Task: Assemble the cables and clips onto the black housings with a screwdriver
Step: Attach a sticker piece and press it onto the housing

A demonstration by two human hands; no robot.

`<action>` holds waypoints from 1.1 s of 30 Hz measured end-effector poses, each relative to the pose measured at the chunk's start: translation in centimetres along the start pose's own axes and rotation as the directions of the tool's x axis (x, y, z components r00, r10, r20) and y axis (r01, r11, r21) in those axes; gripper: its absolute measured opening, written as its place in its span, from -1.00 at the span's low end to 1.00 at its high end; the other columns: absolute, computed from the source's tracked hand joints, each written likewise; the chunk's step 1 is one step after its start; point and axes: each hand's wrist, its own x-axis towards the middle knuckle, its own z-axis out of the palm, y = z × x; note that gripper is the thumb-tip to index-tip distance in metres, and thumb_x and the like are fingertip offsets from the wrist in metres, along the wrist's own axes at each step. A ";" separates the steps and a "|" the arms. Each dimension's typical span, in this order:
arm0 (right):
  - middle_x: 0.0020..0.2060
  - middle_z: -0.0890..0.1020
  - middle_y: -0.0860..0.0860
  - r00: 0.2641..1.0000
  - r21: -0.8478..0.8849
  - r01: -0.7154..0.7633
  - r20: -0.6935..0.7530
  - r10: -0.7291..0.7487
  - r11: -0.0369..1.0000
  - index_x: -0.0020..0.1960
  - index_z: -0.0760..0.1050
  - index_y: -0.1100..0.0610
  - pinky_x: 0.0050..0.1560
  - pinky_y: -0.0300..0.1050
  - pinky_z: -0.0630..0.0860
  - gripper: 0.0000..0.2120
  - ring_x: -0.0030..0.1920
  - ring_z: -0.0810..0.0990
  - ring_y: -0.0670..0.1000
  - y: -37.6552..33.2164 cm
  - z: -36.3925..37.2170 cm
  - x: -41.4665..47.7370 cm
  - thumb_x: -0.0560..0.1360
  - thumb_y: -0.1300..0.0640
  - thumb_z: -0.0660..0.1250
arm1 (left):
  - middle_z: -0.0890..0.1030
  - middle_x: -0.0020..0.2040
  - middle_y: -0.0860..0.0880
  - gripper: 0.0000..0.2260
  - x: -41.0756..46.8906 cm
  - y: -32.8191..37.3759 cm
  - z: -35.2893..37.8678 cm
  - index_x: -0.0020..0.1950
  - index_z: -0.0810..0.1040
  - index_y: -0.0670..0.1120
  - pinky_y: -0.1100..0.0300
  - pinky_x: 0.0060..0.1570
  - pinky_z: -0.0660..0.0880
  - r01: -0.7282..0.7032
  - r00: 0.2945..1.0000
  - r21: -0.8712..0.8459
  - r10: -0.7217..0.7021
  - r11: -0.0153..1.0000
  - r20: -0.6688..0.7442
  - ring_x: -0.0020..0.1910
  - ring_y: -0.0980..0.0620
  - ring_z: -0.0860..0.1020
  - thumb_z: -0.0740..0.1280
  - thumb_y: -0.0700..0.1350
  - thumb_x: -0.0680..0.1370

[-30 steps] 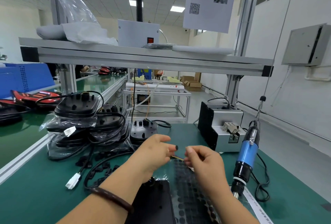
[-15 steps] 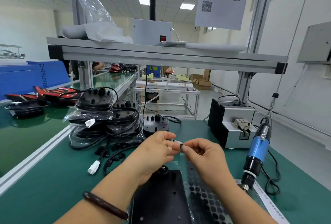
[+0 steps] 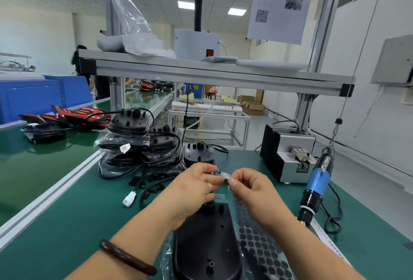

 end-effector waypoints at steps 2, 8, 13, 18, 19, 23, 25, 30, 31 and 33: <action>-0.46 0.44 -0.10 0.998 0.081 -0.066 0.021 0.064 0.995 -0.28 0.48 0.09 -0.33 -0.29 0.36 -0.75 -0.40 0.36 -0.11 -0.1 0.2 -0.3 0.55 0.28 0.30 | 0.58 0.16 0.03 -0.64 -0.7 -0.5 -0.3 0.25 0.38 0.01 0.26 0.09 0.49 -0.040 0.997 0.117 0.047 0.992 -0.055 0.19 0.09 0.52 0.08 -0.38 0.59; -0.48 0.53 -0.13 0.878 -0.152 -0.387 0.239 0.414 0.909 -0.33 0.53 0.08 -0.40 -0.34 0.35 -0.76 -0.47 0.43 -0.20 -0.1 0.2 -1.6 0.46 0.32 0.35 | 0.56 -0.01 0.29 -0.63 -4.3 -3.5 -0.2 0.05 0.31 0.28 0.41 0.07 0.38 -0.163 0.945 0.572 0.293 0.804 -0.143 0.08 0.27 0.51 0.16 -0.26 0.56; -0.51 0.53 -0.15 0.869 -0.219 -0.399 0.219 0.443 0.891 -0.36 0.55 0.09 -0.39 -0.37 0.37 -0.75 -0.49 0.44 -0.23 -0.3 0.5 -1.7 0.45 0.32 0.35 | 0.54 -0.01 0.33 -0.69 -5.8 -4.7 0.7 0.03 0.24 0.27 0.53 -0.07 0.33 -0.221 0.929 0.628 0.357 0.746 -0.098 0.02 0.35 0.47 0.21 -0.16 0.54; -0.52 0.49 -0.09 0.867 -0.215 -0.412 0.207 0.454 0.885 -0.36 0.55 0.10 -0.41 -0.35 0.35 -0.76 -0.45 0.40 -0.14 -0.4 0.9 -1.7 0.45 0.33 0.35 | 0.54 0.03 0.32 -0.71 -6.1 -4.6 0.9 -0.04 0.18 0.25 0.42 -0.10 0.34 -0.215 0.931 0.644 0.353 0.734 -0.091 0.01 0.32 0.46 0.21 -0.13 0.55; -0.54 0.49 -0.10 0.867 -0.213 -0.415 0.204 0.455 0.885 -0.36 0.55 0.10 -0.44 -0.36 0.34 -0.76 -0.45 0.40 -0.13 -0.4 0.9 -1.7 0.45 0.33 0.35 | 0.55 0.03 0.32 -0.72 -6.1 -4.5 0.9 -0.04 0.18 0.24 0.39 -0.08 0.36 -0.215 0.932 0.649 0.352 0.730 -0.087 0.01 0.31 0.46 0.20 -0.13 0.56; -0.58 0.50 -0.15 0.857 -0.206 -0.426 0.220 0.466 0.881 -0.34 0.55 0.13 -0.46 -0.39 0.33 -0.77 -0.47 0.41 -0.15 -0.3 0.7 -1.7 0.45 0.34 0.34 | 0.55 0.02 0.32 -0.72 -6.3 -4.3 1.0 -0.08 0.15 0.23 0.27 -0.04 0.42 -0.202 0.937 0.662 0.339 0.721 -0.083 0.01 0.29 0.47 0.18 -0.14 0.56; -0.58 0.51 -0.15 0.852 -0.195 -0.433 0.232 0.470 0.880 -0.34 0.54 0.14 -0.44 -0.39 0.35 -0.77 -0.49 0.43 -0.18 -0.2 0.6 -1.7 0.45 0.36 0.33 | 0.55 0.02 0.32 -0.71 -6.4 -4.3 1.0 -0.10 0.14 0.24 0.26 -0.03 0.43 -0.199 0.939 0.663 0.335 0.722 -0.083 0.01 0.28 0.47 0.17 -0.15 0.56; -0.56 0.53 -0.15 0.849 -0.172 -0.440 0.240 0.470 0.882 -0.33 0.55 0.15 -0.42 -0.39 0.37 -0.78 -0.50 0.44 -0.20 0.1 0.5 -1.7 0.45 0.36 0.34 | 0.56 0.05 0.31 -0.69 -6.5 -4.3 1.0 -0.12 0.12 0.24 0.22 -0.02 0.43 -0.192 0.941 0.673 0.329 0.715 -0.082 0.02 0.25 0.47 0.16 -0.15 0.56; -0.56 0.53 -0.15 0.850 -0.166 -0.442 0.239 0.470 0.882 -0.33 0.55 0.15 -0.41 -0.38 0.37 -0.79 -0.49 0.44 -0.19 0.2 0.5 -1.6 0.45 0.35 0.34 | 0.57 0.05 0.31 -0.69 -6.5 -4.3 1.0 -0.12 0.12 0.24 0.21 -0.01 0.44 -0.190 0.941 0.675 0.328 0.713 -0.081 0.02 0.24 0.47 0.16 -0.15 0.56; -0.54 0.54 -0.15 0.849 -0.150 -0.450 0.235 0.474 0.880 -0.32 0.55 0.15 -0.37 -0.35 0.38 -0.79 -0.45 0.45 -0.17 0.3 0.6 -1.6 0.45 0.35 0.34 | 0.57 0.05 0.30 -0.69 -6.5 -4.3 1.1 -0.12 0.12 0.24 0.20 0.00 0.44 -0.189 0.943 0.677 0.325 0.712 -0.079 0.02 0.24 0.48 0.16 -0.16 0.56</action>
